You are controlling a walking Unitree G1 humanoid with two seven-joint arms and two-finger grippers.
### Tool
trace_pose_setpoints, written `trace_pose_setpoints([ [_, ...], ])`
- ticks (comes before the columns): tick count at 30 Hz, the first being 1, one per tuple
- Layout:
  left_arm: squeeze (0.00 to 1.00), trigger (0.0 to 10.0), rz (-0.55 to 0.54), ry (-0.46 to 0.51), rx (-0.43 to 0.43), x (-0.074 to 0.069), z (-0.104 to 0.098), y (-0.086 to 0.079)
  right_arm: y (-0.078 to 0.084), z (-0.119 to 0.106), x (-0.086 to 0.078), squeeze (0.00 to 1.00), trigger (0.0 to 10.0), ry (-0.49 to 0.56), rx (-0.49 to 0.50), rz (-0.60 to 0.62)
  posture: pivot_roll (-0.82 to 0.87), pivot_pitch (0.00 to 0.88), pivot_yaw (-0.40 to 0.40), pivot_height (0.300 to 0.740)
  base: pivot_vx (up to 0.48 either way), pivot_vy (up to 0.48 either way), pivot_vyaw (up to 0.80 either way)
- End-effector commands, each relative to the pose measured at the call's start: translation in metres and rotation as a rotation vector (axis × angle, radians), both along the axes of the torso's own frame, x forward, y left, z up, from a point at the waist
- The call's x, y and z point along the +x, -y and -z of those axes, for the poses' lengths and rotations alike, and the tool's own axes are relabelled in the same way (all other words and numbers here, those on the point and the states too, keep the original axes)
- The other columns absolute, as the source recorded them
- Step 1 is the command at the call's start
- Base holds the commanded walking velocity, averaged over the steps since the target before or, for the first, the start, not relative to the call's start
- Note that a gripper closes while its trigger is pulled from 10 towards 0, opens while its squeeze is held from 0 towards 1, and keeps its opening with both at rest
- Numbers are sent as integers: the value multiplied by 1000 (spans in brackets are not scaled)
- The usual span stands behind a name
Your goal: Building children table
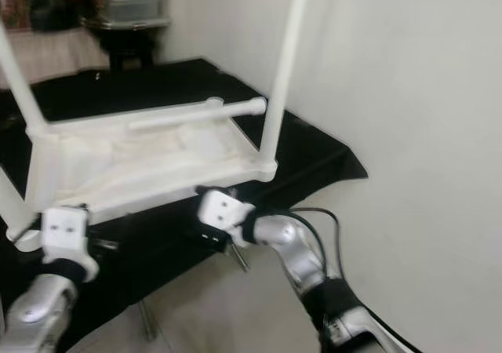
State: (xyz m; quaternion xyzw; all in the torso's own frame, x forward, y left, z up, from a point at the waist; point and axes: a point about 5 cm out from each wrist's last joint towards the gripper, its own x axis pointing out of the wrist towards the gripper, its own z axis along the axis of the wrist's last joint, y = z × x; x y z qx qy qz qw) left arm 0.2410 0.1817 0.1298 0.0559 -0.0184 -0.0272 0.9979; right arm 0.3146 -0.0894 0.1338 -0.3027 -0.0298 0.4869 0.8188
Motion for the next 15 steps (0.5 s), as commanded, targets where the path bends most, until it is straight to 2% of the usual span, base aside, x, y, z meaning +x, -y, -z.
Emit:
trace_pose_setpoints([
  [1,0,10000,-5,-10,0,0,0,-3,-7,1,-1,0,10000,17,10,-16,-88,0,-68,740,0,-420,0],
  [4,0,10000,-4,-10,0,0,0,-3,-9,1,-3,0,10000,-9,17,-38,-87,0,-69,740,0,-419,338],
  [7,0,10000,-5,-14,1,0,0,-4,-10,1,-6,0,10000,-14,2,-69,-84,0,-68,740,0,-299,800],
  [15,0,10000,-24,-4,1,0,-1,-6,-11,3,-6,0,10000,-14,-14,-68,-82,0,-67,740,0,0,800],
])
